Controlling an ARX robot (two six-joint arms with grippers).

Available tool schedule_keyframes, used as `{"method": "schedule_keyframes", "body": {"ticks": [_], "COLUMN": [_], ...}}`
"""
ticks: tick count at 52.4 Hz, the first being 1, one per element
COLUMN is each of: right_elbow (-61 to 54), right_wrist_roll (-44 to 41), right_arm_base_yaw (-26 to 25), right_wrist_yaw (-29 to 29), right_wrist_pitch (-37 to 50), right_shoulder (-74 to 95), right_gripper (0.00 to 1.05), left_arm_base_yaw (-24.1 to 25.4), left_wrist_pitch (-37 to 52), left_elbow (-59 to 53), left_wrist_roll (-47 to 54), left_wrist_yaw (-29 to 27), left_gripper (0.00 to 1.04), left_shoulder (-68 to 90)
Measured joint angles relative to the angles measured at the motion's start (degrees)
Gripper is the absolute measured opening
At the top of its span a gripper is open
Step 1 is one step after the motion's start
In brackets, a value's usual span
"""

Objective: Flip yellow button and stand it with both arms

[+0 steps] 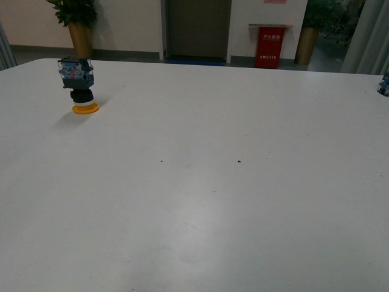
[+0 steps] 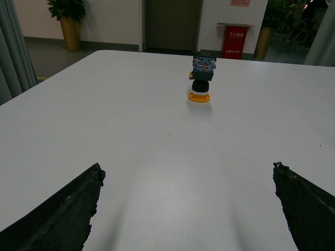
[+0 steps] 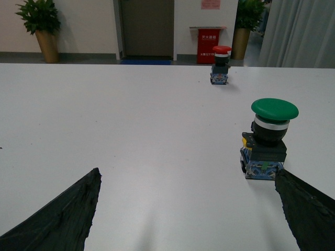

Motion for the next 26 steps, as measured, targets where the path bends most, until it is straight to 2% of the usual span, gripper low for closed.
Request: {"method": "schedule_keyframes", "body": {"ticks": [26], "right_elbow": [0.0], "right_wrist_roll": [0.0], "right_arm_base_yaw": [0.0], "right_wrist_yaw": [0.0], "right_wrist_pitch": [0.0], "right_shoulder": [0.0], "right_gripper": [0.97], "left_arm_base_yaw": [0.0], "left_wrist_pitch": [0.0], "left_elbow": [0.0], "left_wrist_roll": [0.0], "left_wrist_yaw": [0.0], "left_gripper": [0.98], "left_shoulder": [0.0]}}
